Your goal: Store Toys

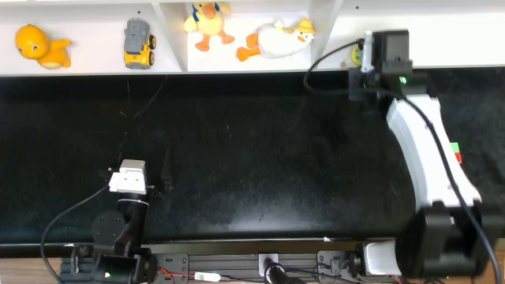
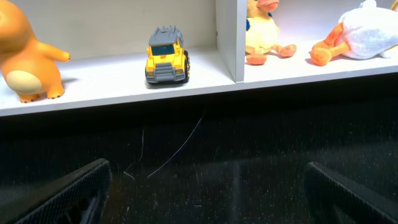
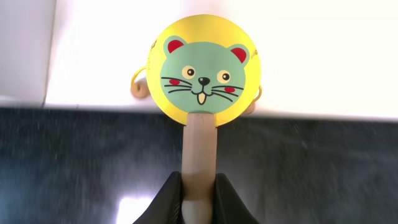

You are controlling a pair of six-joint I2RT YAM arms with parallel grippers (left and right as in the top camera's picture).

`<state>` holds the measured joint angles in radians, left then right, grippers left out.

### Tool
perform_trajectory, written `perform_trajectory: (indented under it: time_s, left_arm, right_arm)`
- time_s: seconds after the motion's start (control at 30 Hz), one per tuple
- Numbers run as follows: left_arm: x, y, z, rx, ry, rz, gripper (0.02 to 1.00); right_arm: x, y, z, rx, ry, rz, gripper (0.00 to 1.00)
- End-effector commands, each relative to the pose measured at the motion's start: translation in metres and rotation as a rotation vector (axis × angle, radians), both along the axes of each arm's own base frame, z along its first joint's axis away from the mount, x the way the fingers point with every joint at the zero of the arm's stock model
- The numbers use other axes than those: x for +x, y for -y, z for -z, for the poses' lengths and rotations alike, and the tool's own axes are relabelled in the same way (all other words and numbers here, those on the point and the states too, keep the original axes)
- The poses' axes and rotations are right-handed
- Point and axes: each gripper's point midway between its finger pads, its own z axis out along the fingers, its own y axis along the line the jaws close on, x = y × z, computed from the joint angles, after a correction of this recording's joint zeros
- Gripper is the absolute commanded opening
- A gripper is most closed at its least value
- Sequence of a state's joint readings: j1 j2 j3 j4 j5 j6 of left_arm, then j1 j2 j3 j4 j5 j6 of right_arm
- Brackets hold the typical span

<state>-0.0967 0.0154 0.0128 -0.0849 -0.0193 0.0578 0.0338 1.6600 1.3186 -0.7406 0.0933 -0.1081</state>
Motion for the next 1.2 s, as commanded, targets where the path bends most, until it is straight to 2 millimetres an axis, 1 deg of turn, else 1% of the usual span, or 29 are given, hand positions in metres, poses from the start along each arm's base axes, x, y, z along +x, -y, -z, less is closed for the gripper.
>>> perform_trajectory:
  time_s: [0.03, 0.17, 0.33, 0.5, 0.57, 0.6, 0.67, 0.77, 0.8, 0.87, 0.9, 0.93, 1.03, 1.1, 1.17, 1.2]
  left_arm:
    - [0.0, 0.0, -0.001, -0.011, 0.009, -0.005, 0.998]
    - [0.0, 0.0, -0.001, -0.011, 0.009, -0.005, 0.998]
    - [0.0, 0.0, -0.001, -0.011, 0.009, -0.005, 0.998]
    - [0.0, 0.0, -0.001, -0.011, 0.009, -0.005, 0.996]
    - [0.0, 0.0, -0.001, -0.011, 0.009, -0.005, 0.998]
    - [0.0, 0.0, -0.001, -0.011, 0.009, -0.005, 0.998]
    - [0.0, 0.0, -0.001, -0.011, 0.009, -0.005, 0.998]
    - [0.0, 0.0, -0.001, -0.011, 0.009, -0.005, 0.998]
    - [0.0, 0.0, -0.001, -0.011, 0.009, -0.005, 0.998]
    - [0.0, 0.0, -0.001, -0.011, 0.009, -0.005, 0.998]
    - [0.0, 0.0, -0.001, -0.011, 0.009, -0.005, 0.998]
    - [0.0, 0.0, -0.001, -0.011, 0.009, -0.005, 0.996]
    - [0.0, 0.0, -0.001, -0.011, 0.009, -0.005, 0.998]
    - [0.0, 0.0, -0.001, -0.011, 0.009, -0.005, 0.998]
    - [0.0, 0.0, -0.001, -0.011, 0.009, -0.005, 0.998]
    - [0.0, 0.0, -0.001, -0.011, 0.009, -0.005, 0.998]
  right_arm:
    - [0.036, -0.008, -0.011, 0.021, 0.054, -0.037, 0.115]
    - [0.059, -0.01, -0.01, 0.03, 0.082, -0.043, 0.123]
    - [0.076, -0.016, -0.003, 0.055, 0.098, -0.06, 0.152]
    - [0.078, -0.019, 0.007, 0.072, 0.086, -0.071, 0.185]
    - [0.078, -0.019, 0.007, 0.072, 0.085, -0.071, 0.222]
    - [0.078, -0.019, 0.007, 0.072, 0.084, -0.071, 0.283]
    - [0.076, -0.019, 0.008, 0.073, 0.074, -0.071, 0.297]
    - [0.068, -0.019, 0.008, 0.072, 0.049, -0.069, 0.338]
    - [0.065, -0.019, 0.006, 0.072, 0.043, -0.069, 0.336]
    - [0.058, -0.017, 0.0, 0.07, 0.032, -0.066, 0.362]
    - [0.052, -0.015, -0.005, 0.058, 0.03, -0.06, 0.402]
    - [0.046, -0.012, -0.008, 0.043, 0.026, -0.054, 0.47]
    - [0.021, -0.003, -0.018, 0.004, 0.02, -0.032, 0.634]
    - [0.0, 0.0, -0.019, -0.004, 0.021, -0.029, 0.654]
    - [-0.028, 0.003, -0.015, -0.004, 0.014, -0.022, 0.663]
    - [-0.04, 0.004, -0.013, -0.004, 0.01, -0.019, 0.673]
